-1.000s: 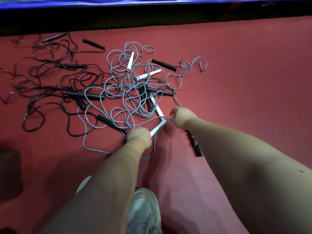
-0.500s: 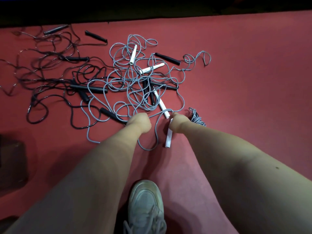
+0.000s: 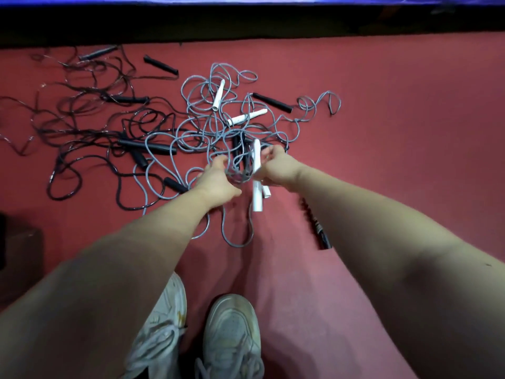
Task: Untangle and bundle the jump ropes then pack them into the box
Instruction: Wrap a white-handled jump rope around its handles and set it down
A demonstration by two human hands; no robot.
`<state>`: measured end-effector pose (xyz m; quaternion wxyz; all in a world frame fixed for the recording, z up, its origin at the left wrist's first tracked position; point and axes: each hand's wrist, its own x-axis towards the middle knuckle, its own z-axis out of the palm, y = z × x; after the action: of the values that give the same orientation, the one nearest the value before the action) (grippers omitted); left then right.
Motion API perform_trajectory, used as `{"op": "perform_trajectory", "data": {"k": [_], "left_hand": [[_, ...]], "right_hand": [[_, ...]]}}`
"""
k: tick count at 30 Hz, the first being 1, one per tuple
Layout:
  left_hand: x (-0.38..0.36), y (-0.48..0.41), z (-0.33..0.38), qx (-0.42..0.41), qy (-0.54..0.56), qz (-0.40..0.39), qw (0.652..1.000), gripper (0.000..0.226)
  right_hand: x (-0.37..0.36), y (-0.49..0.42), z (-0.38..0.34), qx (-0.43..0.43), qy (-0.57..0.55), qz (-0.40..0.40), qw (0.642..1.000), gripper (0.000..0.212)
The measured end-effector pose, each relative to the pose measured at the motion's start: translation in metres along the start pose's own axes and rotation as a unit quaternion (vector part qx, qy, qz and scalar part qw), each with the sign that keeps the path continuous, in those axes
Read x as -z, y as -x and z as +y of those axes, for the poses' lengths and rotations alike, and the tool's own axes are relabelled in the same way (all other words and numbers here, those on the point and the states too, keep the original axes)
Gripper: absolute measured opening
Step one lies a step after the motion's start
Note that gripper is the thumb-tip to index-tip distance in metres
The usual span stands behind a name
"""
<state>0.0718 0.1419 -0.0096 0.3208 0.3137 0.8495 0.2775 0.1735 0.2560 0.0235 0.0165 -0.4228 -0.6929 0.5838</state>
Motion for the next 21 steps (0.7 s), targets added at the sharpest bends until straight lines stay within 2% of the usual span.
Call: {"op": "perform_trajectory", "data": {"k": [2,3,8,11,14,17,19,21], "left_hand": [[0.021,0.009,0.018,-0.034,0.058,0.017,0.998,0.097],[0.033,0.014,0.026,-0.053,0.074,0.022,0.996,0.094],[0.092,0.056,0.063,-0.138,0.103,0.050,0.984,0.058],[0.110,0.075,0.071,-0.158,0.112,0.033,0.981,0.047],[0.117,0.086,0.072,-0.145,0.170,-0.005,0.975,0.038],[0.122,0.088,0.070,-0.150,0.197,0.005,0.969,0.058],[0.129,0.088,0.067,-0.175,0.222,0.008,0.959,0.064],[0.136,0.085,0.063,-0.217,0.233,-0.021,0.948,0.067]], "right_hand": [[0.010,0.017,-0.040,0.059,-0.017,-0.075,0.995,0.037],[0.013,0.026,-0.058,0.084,-0.016,-0.107,0.991,0.036],[0.010,0.071,-0.110,0.147,-0.010,-0.211,0.966,0.030],[0.007,0.089,-0.123,0.153,-0.040,-0.212,0.964,0.027],[0.005,0.101,-0.130,0.151,-0.063,-0.212,0.963,0.022],[0.006,0.112,-0.141,0.149,-0.057,-0.215,0.963,0.019],[0.012,0.123,-0.152,0.154,-0.045,-0.213,0.964,0.018],[0.021,0.134,-0.163,0.174,-0.001,-0.214,0.961,0.023]]}}
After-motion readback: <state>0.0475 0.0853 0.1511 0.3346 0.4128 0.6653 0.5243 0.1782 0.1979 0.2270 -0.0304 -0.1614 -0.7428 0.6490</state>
